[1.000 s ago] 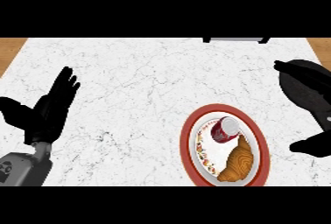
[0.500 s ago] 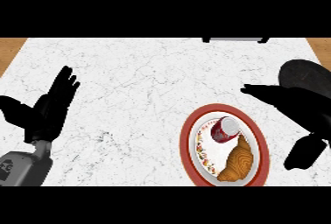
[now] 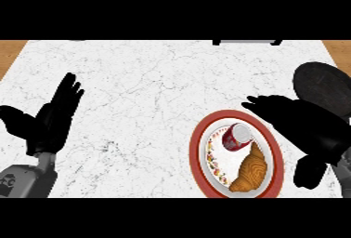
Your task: Pick the can from the plate and place it in the pan
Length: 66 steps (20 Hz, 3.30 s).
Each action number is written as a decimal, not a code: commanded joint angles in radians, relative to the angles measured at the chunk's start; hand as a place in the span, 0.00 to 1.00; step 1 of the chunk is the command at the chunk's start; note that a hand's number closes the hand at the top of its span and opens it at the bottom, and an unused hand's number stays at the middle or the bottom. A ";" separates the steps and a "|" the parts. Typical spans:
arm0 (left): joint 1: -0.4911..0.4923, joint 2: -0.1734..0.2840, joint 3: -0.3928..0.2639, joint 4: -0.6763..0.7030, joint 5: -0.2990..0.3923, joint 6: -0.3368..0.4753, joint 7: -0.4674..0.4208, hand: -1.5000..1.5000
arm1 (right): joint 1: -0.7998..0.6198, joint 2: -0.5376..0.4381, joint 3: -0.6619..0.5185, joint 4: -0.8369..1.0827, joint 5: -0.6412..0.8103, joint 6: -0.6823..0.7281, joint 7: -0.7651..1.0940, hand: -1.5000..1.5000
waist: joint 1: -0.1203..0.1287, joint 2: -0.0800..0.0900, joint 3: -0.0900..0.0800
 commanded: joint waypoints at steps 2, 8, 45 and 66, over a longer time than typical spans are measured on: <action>-0.009 -0.040 0.018 -0.012 -0.028 0.006 0.028 0.50 | -0.051 0.116 -0.005 -0.027 0.063 0.085 0.124 0.00 | -0.001 0.000 0.000; 0.036 -0.040 0.076 -0.006 -0.032 -0.078 0.019 0.50 | -0.004 0.256 0.020 0.058 0.223 0.046 0.033 0.00 | 0.002 0.001 0.001; 0.008 -0.178 0.205 0.021 -0.188 -0.192 0.054 0.50 | 0.065 0.555 -0.027 0.522 0.670 -0.062 -0.289 1.00 | -0.001 0.002 0.001; 0.042 -0.196 0.228 -0.049 -0.237 -0.215 0.089 0.50 | 0.075 0.613 -0.286 0.541 0.769 -0.289 -0.282 1.00 | -0.005 0.001 0.001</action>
